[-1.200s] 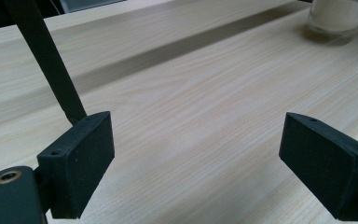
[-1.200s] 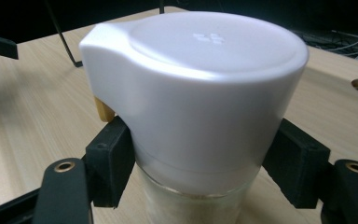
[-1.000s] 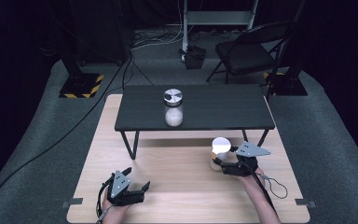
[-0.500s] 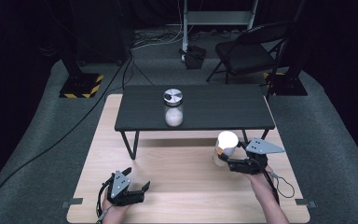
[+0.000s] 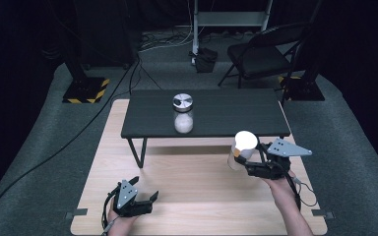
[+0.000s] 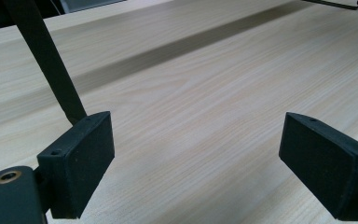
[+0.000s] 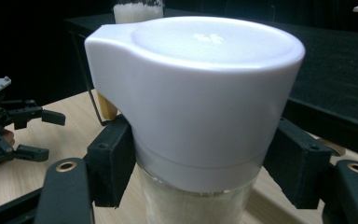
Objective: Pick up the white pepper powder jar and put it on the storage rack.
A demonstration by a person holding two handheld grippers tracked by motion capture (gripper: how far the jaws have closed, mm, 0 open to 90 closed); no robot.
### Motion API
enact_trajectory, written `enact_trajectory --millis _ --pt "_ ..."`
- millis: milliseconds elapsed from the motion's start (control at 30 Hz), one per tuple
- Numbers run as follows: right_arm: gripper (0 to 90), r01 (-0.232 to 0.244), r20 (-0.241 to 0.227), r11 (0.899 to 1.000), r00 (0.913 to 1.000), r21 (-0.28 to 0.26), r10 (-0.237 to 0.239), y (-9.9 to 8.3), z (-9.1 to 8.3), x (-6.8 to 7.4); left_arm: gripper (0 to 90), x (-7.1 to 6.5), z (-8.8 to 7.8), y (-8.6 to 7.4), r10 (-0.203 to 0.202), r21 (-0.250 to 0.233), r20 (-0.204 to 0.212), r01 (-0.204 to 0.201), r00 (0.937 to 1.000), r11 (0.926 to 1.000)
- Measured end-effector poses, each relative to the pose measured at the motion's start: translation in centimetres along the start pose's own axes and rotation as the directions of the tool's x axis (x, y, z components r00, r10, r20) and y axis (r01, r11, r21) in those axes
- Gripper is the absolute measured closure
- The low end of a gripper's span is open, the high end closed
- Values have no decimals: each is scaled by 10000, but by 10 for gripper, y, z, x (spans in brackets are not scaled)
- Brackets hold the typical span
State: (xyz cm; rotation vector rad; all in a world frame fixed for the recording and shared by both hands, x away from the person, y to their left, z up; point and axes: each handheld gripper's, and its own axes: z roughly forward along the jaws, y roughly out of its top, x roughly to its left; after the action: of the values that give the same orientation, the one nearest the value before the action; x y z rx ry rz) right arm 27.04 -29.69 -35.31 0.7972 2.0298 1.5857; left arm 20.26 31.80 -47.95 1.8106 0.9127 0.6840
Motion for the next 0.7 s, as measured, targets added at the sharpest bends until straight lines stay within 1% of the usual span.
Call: enact_trajectory --millis 100,300,467,700 --pt "297 -23 105 10000 9999 -19 23 8 -3 1 100 0 0 0 -4 13 9 4 10000 10000" --pt "297 -7 123 9999 9999 -148 8 24 -9 1 101 0 0 0 -1 3 9 1 10000 10000" --pt "297 146 240 9998 9996 -128 -143 38 -11 2 100 0 0 0 4 -2 7 -4 10000 10000" --pt "297 38 419 10000 9991 -89 -34 57 -12 4 101 0 0 0 -23 13 20 23 10000 10000"
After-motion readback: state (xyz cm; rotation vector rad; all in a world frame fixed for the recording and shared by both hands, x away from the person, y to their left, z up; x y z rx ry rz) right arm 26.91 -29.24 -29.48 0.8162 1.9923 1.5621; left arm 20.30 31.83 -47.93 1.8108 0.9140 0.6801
